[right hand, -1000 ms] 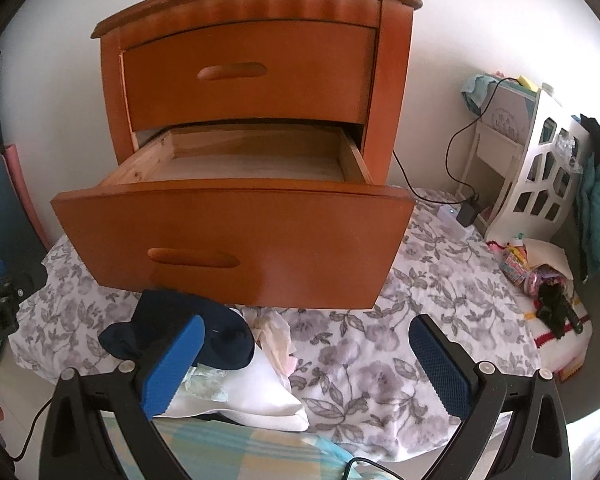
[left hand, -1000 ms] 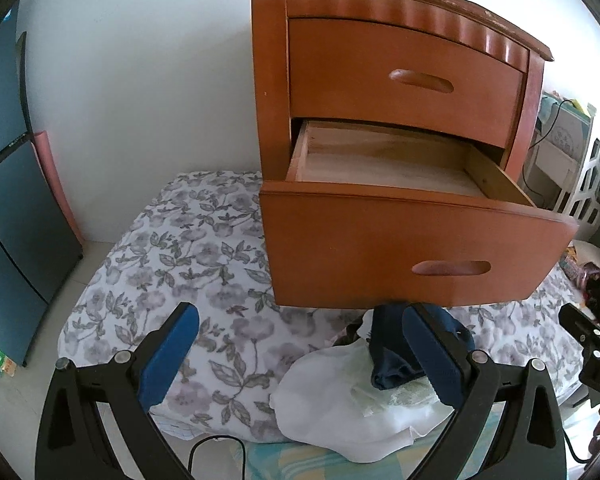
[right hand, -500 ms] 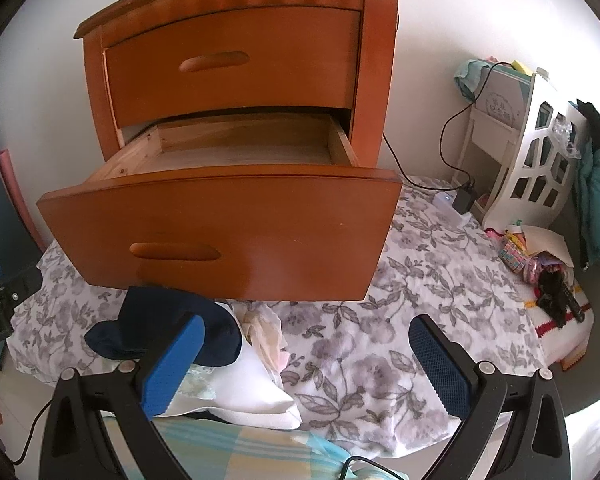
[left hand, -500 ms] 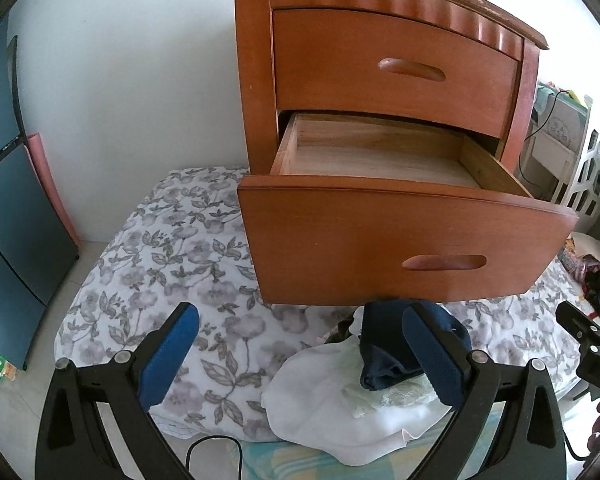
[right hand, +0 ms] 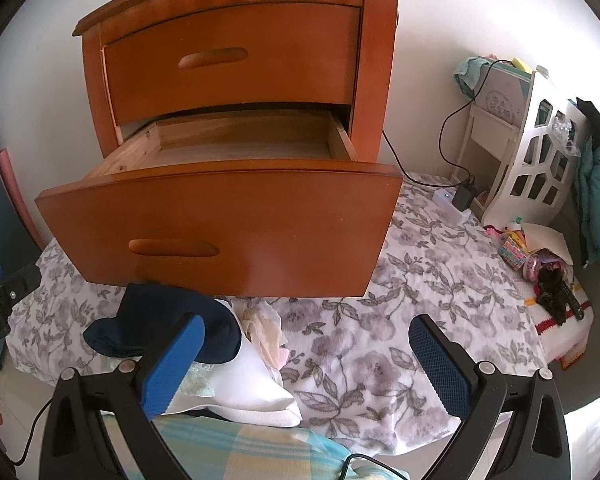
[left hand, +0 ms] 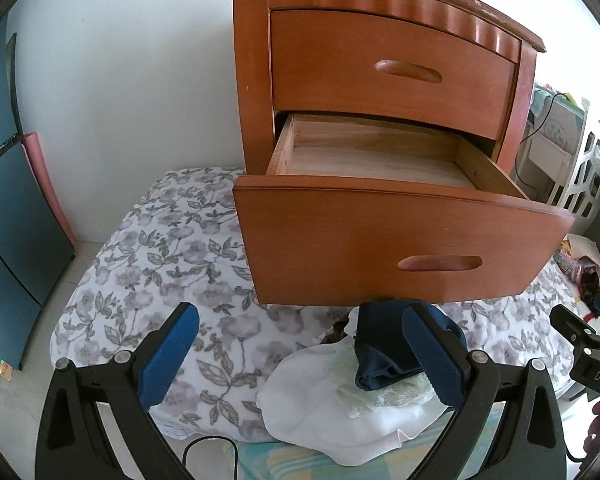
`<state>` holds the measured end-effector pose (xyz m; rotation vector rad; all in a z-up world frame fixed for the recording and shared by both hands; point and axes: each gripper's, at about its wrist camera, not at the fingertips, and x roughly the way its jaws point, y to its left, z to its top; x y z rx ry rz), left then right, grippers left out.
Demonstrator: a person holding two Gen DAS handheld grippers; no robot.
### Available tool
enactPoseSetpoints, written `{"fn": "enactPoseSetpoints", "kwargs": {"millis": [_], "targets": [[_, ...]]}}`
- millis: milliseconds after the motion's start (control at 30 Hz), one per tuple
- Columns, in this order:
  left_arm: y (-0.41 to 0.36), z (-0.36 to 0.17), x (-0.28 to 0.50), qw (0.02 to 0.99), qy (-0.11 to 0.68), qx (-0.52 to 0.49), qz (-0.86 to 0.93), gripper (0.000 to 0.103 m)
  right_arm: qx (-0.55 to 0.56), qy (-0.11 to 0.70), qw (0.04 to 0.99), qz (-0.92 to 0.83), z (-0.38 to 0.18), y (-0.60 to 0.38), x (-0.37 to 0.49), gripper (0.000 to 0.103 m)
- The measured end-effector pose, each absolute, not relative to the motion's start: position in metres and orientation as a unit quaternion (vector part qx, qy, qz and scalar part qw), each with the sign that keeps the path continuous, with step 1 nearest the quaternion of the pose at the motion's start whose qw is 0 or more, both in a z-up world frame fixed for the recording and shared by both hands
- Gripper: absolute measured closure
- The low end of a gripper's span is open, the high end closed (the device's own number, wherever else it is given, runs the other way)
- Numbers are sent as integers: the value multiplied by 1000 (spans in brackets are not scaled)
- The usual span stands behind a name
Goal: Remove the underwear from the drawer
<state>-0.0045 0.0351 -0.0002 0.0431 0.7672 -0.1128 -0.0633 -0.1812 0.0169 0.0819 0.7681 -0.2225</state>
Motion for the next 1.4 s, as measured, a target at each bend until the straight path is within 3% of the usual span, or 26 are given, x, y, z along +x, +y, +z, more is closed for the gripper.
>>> {"fn": "enactPoseSetpoints", "kwargs": {"millis": [1400], "targets": [[30, 4, -14, 934, 350, 49, -47, 2, 42, 377, 918, -112, 17, -183, -65, 0]]}}
